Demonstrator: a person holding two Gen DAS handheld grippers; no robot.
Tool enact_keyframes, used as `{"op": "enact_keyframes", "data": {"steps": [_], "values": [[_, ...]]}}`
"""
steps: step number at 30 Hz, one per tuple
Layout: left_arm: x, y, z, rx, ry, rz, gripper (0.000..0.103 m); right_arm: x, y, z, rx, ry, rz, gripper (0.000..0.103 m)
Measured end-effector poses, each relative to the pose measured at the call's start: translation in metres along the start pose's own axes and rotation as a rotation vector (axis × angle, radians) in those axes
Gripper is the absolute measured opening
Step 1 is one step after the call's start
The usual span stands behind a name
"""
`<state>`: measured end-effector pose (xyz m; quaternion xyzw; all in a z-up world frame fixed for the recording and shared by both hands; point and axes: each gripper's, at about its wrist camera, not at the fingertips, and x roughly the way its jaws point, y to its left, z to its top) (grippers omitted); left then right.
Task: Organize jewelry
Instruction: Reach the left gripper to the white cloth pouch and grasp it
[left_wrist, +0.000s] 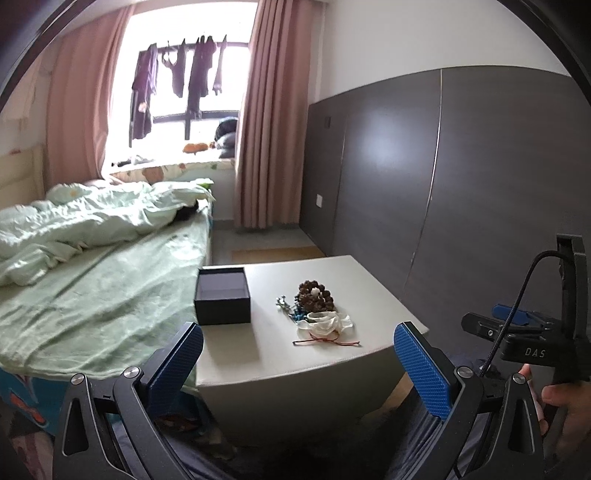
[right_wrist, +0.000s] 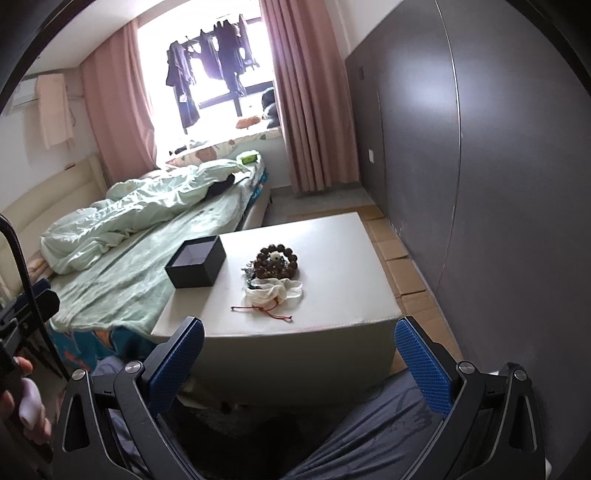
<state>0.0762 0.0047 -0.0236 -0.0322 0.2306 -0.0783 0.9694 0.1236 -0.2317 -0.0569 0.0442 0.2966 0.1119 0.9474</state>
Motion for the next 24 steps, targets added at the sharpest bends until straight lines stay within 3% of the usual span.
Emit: {"op": "enact_keyframes", "data": {"steps": [3, 12, 24], "values": [[0.021, 0.009, 0.001, -0.025, 0.031, -0.035, 0.103, 0.016, -0.003, 0.004, 0.002, 0.016, -0.004, 0.103], [0.093, 0.01, -0.001, -0.02, 0.15, -0.114, 0.098, 0.069, -0.021, 0.003, 0.043, 0.098, -0.004, 0.086], [0.185, 0.0, -0.003, 0.015, 0.3, -0.18, 0.096, 0.135, -0.041, -0.002, 0.066, 0.21, 0.008, 0.086]]}}
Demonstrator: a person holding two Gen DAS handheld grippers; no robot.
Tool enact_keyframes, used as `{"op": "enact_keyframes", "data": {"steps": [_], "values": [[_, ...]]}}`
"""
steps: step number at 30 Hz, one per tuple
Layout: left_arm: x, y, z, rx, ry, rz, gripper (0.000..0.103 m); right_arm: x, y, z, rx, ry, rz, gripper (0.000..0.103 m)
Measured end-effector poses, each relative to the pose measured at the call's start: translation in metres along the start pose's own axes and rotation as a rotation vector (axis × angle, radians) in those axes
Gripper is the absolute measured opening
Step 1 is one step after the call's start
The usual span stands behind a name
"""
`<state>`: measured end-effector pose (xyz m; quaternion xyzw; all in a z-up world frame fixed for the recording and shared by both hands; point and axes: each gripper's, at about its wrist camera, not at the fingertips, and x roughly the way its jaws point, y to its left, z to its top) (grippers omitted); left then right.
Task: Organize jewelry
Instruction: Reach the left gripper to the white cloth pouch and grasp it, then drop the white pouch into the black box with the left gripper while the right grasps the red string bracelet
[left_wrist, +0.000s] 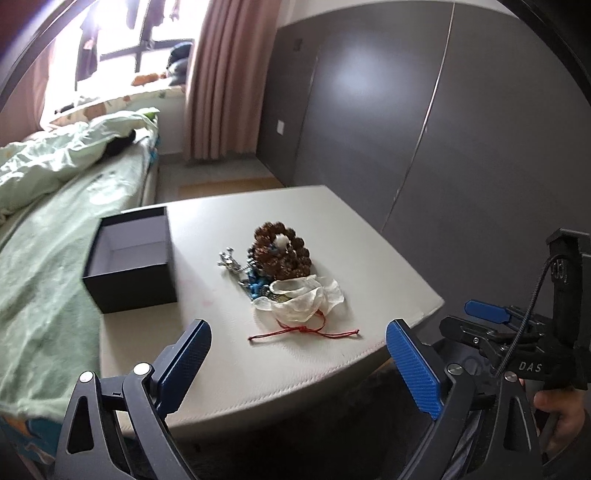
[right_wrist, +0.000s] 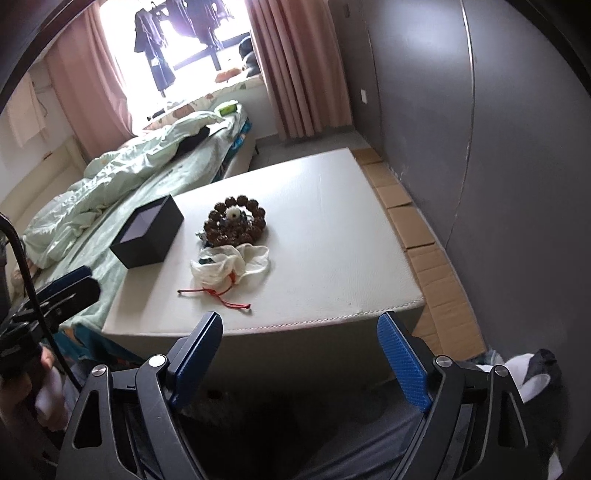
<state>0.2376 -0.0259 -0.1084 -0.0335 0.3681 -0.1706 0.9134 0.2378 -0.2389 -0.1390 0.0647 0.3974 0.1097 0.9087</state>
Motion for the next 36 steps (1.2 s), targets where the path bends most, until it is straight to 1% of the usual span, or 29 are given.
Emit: {"op": "enact_keyframes", "data": {"steps": [9, 11, 15, 18, 20, 22, 23, 24, 25, 26, 28, 31, 36], "values": [[0.064, -0.001, 0.012, 0.032, 0.128, -0.017, 0.095, 0.042, -0.011, 0.008, 0.019, 0.067, 0.025, 0.086], [0.078, -0.001, 0.015, 0.044, 0.154, -0.015, 0.093, 0.049, -0.014, 0.009, 0.028, 0.077, 0.025, 0.086], [0.102, -0.004, 0.02, 0.055, 0.2, -0.014, 0.086, 0.06, -0.021, 0.013, 0.042, 0.097, 0.025, 0.086], [0.121, -0.008, 0.023, 0.076, 0.234, -0.012, 0.084, 0.069, -0.026, 0.018, 0.048, 0.113, 0.024, 0.086], [0.129, -0.011, 0.023, 0.1, 0.261, 0.003, 0.071, 0.075, -0.029, 0.021, 0.055, 0.123, 0.025, 0.086], [0.136, -0.012, 0.022, 0.112, 0.288, 0.016, 0.037, 0.08, -0.03, 0.024, 0.058, 0.133, 0.026, 0.086], [0.136, -0.01, 0.022, 0.111, 0.292, 0.018, 0.029, 0.082, -0.03, 0.026, 0.058, 0.137, 0.024, 0.086], [0.135, -0.008, 0.024, 0.102, 0.29, 0.013, 0.012, 0.085, -0.031, 0.028, 0.059, 0.141, 0.022, 0.086], [0.132, -0.005, 0.026, 0.09, 0.289, 0.004, 0.006, 0.087, -0.031, 0.029, 0.061, 0.145, 0.023, 0.086], [0.13, -0.003, 0.028, 0.08, 0.286, -0.003, 0.003, 0.09, -0.031, 0.031, 0.064, 0.148, 0.026, 0.086], [0.122, 0.002, 0.034, 0.066, 0.272, -0.01, 0.002, 0.093, -0.031, 0.034, 0.064, 0.153, 0.029, 0.086], [0.103, 0.012, 0.046, 0.031, 0.244, -0.03, 0.002, 0.097, -0.028, 0.04, 0.061, 0.16, 0.042, 0.086], [0.076, 0.025, 0.066, 0.013, 0.196, -0.033, 0.001, 0.105, -0.014, 0.048, 0.029, 0.174, 0.074, 0.086]]}}
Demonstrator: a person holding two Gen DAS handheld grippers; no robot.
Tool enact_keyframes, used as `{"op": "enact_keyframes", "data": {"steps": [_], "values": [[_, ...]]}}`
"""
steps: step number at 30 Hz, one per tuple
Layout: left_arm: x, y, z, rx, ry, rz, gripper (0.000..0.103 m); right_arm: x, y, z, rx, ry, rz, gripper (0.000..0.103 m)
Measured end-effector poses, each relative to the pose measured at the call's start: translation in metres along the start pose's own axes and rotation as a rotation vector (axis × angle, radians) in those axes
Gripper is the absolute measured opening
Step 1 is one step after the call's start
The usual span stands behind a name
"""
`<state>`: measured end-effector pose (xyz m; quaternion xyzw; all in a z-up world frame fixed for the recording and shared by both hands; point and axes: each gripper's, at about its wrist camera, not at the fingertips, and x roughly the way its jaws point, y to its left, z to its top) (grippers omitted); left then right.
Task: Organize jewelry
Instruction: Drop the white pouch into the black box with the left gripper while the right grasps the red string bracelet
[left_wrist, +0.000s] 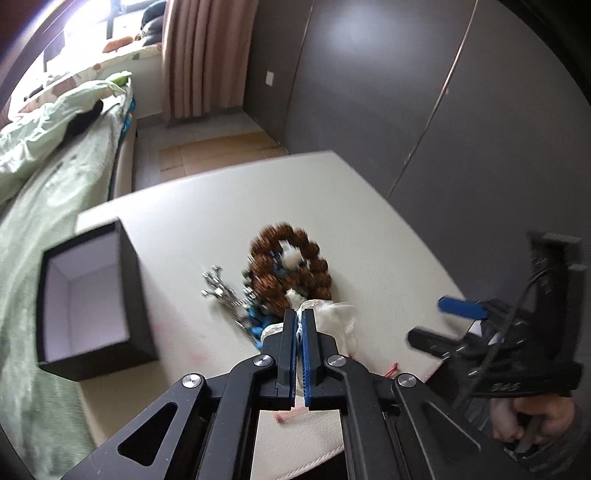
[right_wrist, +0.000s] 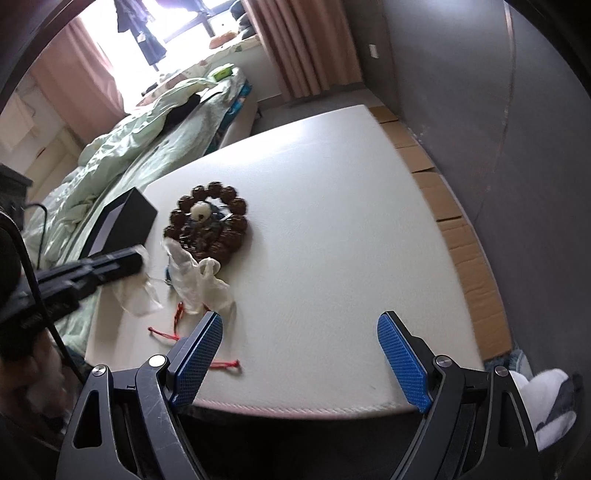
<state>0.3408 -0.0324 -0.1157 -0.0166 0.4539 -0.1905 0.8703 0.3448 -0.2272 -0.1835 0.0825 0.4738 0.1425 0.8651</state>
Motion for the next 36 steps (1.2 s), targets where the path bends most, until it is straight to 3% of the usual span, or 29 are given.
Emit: {"op": "enact_keyframes", "data": {"steps": [7, 13, 20, 23, 29, 32, 36], "values": [[-0.035, 0.01, 0.012, -0.036, -0.052, -0.019, 0.001, 0.017, 0.029, 0.004, -0.079, 0.062, 0.054, 0.083], [-0.056, 0.02, 0.016, -0.042, -0.079, 0.001, 0.001, 0.034, 0.053, 0.005, -0.168, 0.118, 0.087, 0.064], [-0.077, 0.035, 0.01, -0.079, -0.112, 0.033, 0.001, 0.055, 0.078, 0.013, -0.317, 0.169, 0.083, 0.06], [-0.086, 0.04, 0.007, -0.088, -0.128, 0.044, 0.001, 0.065, 0.09, 0.016, -0.401, 0.188, 0.058, 0.053], [-0.097, 0.055, 0.002, -0.114, -0.146, 0.074, 0.001, 0.073, 0.102, 0.022, -0.485, 0.19, 0.056, 0.03], [-0.1, 0.062, 0.0, -0.131, -0.152, 0.082, 0.001, 0.073, 0.103, 0.02, -0.502, 0.185, 0.075, 0.009], [-0.107, 0.069, 0.0, -0.143, -0.169, 0.092, 0.001, 0.066, 0.096, 0.022, -0.441, 0.198, 0.119, 0.008]]}}
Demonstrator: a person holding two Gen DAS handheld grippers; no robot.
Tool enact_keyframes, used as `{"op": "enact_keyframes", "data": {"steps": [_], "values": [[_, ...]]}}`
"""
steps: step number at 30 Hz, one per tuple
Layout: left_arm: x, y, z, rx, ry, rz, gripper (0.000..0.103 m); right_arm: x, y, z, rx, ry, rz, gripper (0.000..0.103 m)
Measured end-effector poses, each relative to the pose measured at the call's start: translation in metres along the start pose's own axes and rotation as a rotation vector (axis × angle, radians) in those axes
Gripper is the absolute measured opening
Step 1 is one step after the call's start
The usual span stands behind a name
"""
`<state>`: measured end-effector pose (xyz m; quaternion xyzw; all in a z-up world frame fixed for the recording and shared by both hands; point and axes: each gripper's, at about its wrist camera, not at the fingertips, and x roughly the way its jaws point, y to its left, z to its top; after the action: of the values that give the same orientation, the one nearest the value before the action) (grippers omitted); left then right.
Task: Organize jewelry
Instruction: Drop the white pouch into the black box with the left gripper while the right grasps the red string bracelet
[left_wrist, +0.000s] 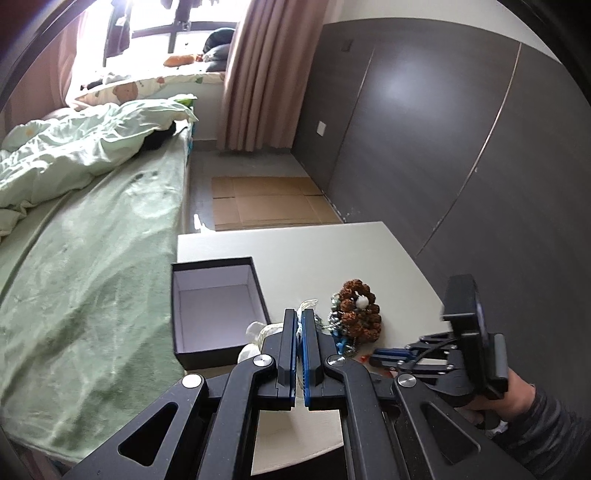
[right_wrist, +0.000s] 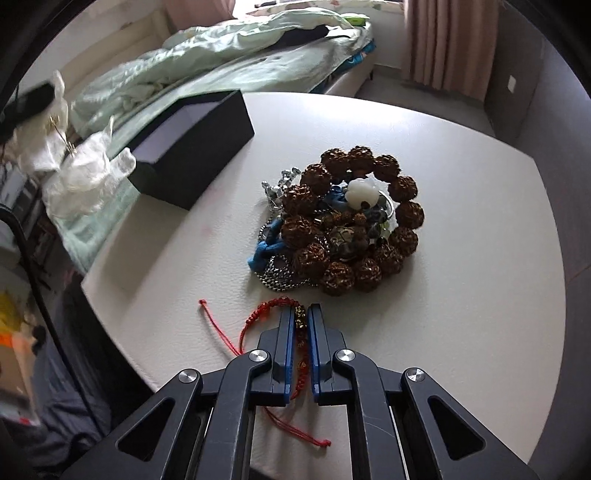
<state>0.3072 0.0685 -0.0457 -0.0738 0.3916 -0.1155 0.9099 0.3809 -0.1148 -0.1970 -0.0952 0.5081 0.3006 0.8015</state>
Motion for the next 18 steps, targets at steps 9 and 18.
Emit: {"op": "enact_keyframes", "data": {"steps": [9, 18], "values": [[-0.009, 0.024, 0.016, -0.028, -0.049, 0.025, 0.001, -0.042, 0.01, 0.008, 0.03, -0.093, 0.043, 0.008], [0.008, 0.049, 0.041, -0.035, -0.077, 0.04, 0.002, -0.08, 0.028, 0.042, 0.02, -0.204, 0.057, 0.008]]}}
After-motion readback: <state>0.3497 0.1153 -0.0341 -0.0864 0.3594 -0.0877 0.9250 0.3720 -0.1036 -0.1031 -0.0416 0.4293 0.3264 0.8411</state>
